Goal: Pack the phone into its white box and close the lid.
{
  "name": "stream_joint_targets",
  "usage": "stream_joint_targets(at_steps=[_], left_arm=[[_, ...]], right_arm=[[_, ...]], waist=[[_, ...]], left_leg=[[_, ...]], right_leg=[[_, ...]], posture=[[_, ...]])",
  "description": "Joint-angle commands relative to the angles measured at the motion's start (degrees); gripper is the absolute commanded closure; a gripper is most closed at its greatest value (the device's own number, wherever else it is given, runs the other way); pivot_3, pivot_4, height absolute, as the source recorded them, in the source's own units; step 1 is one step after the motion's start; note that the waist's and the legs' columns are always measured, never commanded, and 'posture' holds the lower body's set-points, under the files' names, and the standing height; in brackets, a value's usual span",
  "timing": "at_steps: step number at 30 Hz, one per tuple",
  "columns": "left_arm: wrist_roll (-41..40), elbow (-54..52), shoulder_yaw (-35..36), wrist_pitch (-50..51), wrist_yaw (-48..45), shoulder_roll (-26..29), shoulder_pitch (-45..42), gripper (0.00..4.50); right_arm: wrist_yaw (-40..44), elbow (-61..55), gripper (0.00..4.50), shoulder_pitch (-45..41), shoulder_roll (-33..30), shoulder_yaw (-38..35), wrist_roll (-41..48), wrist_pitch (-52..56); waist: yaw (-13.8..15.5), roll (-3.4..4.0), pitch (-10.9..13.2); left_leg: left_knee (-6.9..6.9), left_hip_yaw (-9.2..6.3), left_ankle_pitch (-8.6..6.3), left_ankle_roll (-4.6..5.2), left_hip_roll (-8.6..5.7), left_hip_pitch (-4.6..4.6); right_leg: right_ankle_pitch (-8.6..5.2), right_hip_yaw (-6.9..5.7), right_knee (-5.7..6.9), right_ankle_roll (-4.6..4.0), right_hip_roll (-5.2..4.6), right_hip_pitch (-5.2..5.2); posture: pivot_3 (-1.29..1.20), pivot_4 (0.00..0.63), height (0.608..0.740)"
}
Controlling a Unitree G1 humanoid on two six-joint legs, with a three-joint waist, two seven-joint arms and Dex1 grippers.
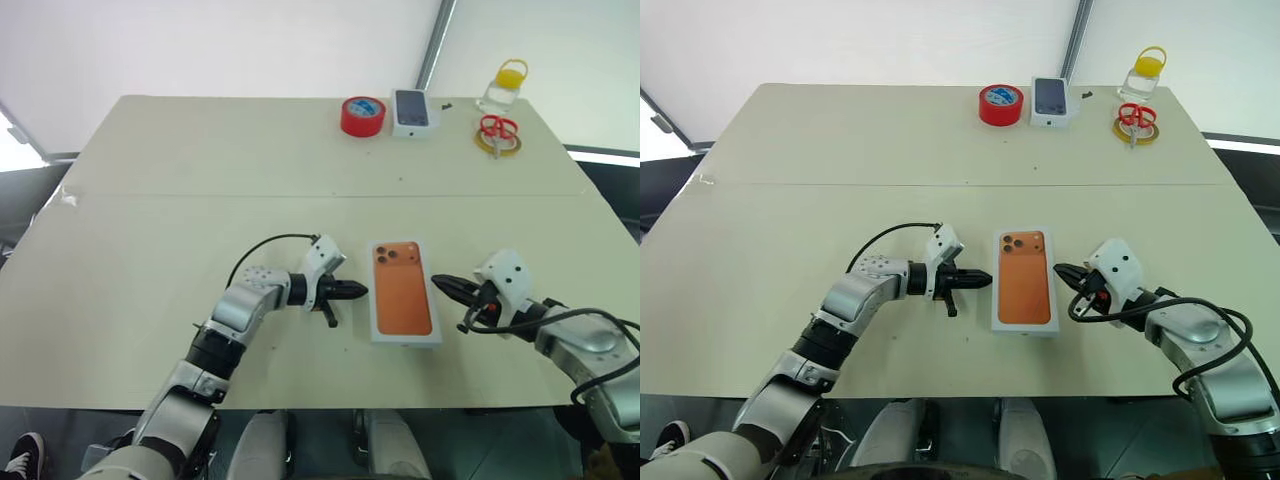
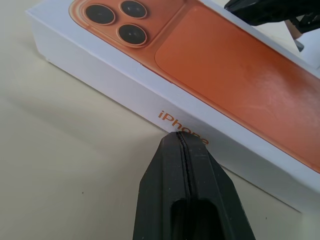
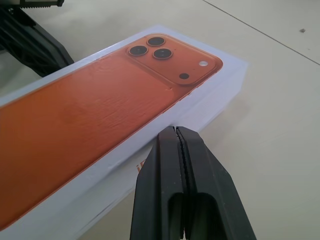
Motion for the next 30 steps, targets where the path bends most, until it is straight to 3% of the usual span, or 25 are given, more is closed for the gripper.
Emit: stream_joint_targets(at_steps=[1,21,30], left_arm=[[-2.38,-3.87,0.84,-0.26,-0.38,-1.48,-1.62,4.50],[-0.42,-1.93,0.70,-3.32,1.68,-1.08,-0.57,4.50],[-1.44,-2.52,2.02,-3.38,1.94,-1.72,-0.36,4.50]], right_arm=[[1.39,-1.49,4.47,-0.34,0.46,-0.12,-0.15,-0.66],[3.34,1.69,4.47,-1.99,1.25,4.27,-8.98,-3.67],[5.01,7.40,4.47,-6.25,-1.48,1.04,-10.96,-4.24]], waist=[[-0.03,0.00,0.00],[-0.07,0.01,0.00],[-0.02,0.01,-0.01]], left_leg=[[0.00,0.00,0.00,0.00,0.00,0.00],[0.00,0.00,0.00,0.00,0.01,0.02],[0.02,0.02,0.00,0.00,-0.02,0.02]], right_leg=[[0.00,0.00,0.01,0.00,0.00,0.00],[0.00,0.00,0.04,0.00,0.02,0.00],[0.01,0.01,0.05,0.00,0.00,0.01]], posture=[[0.00,0.150,0.740],[0.00,0.150,0.740],[0.00,0.150,0.740]])
